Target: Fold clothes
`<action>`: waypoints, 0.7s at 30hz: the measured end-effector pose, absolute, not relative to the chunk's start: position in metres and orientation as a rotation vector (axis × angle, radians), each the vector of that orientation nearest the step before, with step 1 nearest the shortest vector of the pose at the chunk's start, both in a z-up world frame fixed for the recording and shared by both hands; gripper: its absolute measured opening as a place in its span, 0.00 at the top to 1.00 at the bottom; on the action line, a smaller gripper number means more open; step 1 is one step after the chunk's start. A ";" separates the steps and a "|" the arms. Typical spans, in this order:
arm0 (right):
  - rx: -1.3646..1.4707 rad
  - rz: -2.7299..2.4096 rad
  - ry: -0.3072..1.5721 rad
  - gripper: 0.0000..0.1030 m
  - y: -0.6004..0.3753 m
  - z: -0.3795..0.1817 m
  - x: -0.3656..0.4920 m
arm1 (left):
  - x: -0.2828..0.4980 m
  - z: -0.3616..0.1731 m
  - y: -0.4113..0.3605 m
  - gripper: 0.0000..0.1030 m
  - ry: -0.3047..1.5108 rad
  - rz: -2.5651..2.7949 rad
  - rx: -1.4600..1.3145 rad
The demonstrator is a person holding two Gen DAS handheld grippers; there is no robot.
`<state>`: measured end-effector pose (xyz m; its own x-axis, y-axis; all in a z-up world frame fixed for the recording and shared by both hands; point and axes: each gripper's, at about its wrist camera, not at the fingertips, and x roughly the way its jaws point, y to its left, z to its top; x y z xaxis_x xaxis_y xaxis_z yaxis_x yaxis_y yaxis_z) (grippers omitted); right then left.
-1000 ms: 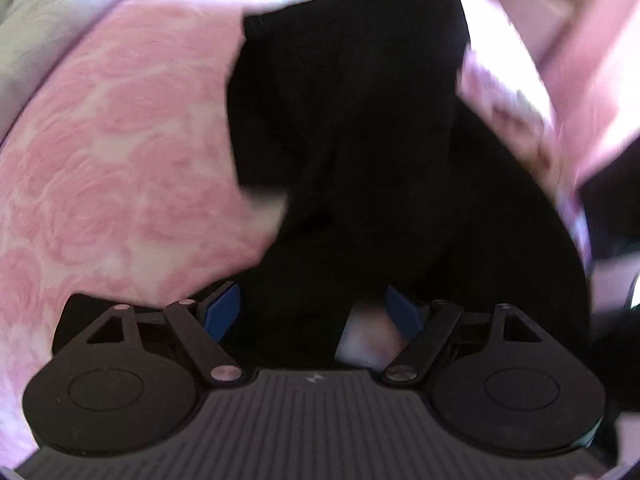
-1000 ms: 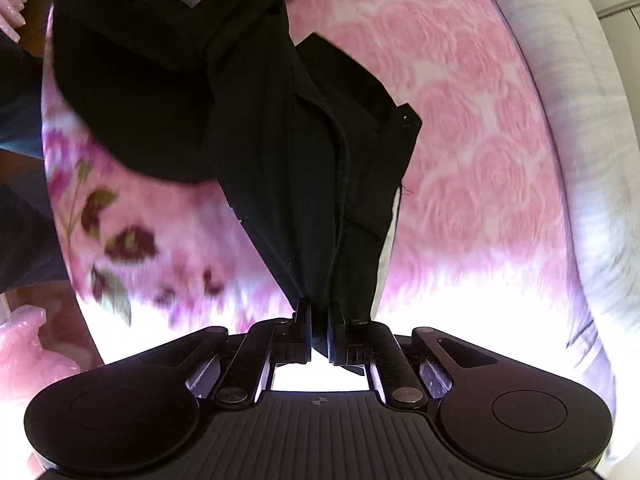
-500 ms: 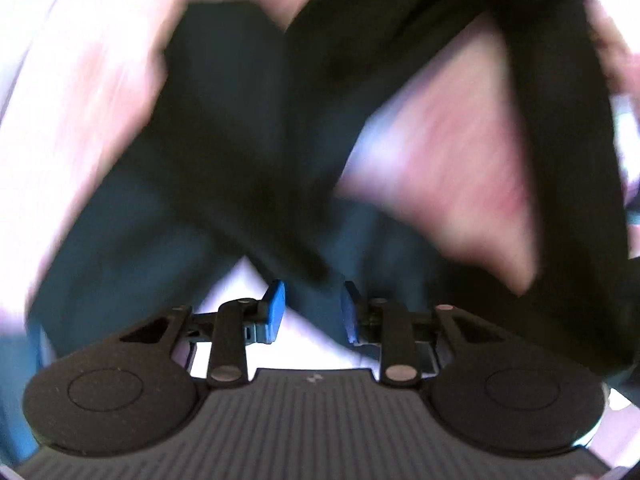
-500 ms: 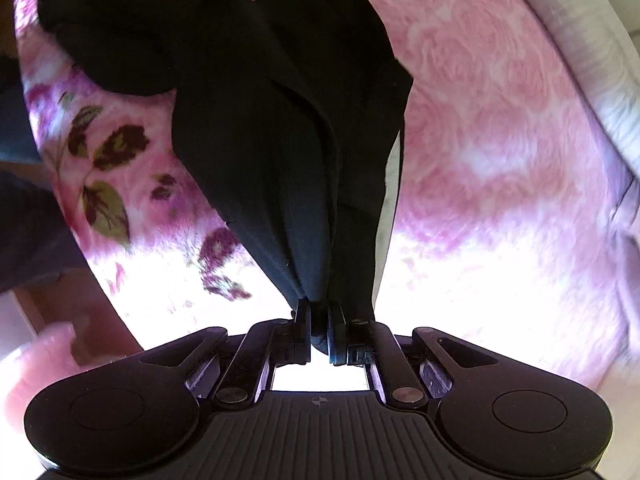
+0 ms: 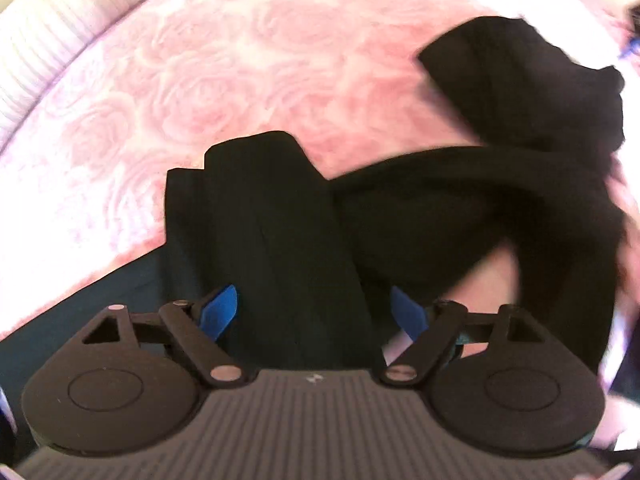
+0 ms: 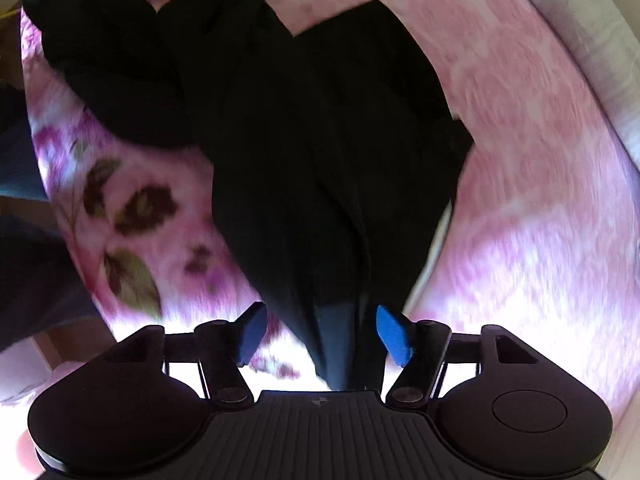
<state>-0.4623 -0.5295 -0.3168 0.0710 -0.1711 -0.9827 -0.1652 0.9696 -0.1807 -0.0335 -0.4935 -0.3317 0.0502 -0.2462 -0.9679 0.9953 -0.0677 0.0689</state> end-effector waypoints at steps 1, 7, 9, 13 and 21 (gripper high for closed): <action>-0.283 -0.004 1.501 0.36 -0.527 -0.321 -0.457 | -0.033 -0.338 -0.500 0.64 0.952 -1.307 1.128; -0.315 0.036 1.486 0.36 -0.524 -0.349 -0.435 | 0.011 -0.306 -0.438 0.95 0.889 -1.106 1.134; -0.301 0.052 1.494 0.36 -0.528 -0.355 -0.432 | 0.042 -0.285 -0.397 0.95 0.909 -0.961 1.123; -0.255 0.055 1.502 0.36 -0.537 -0.358 -0.432 | 0.089 -0.271 -0.313 0.95 1.038 -0.678 1.192; -0.195 0.077 1.553 0.36 -0.547 -0.365 -0.434 | 0.106 -0.265 -0.302 0.39 1.014 -0.733 1.234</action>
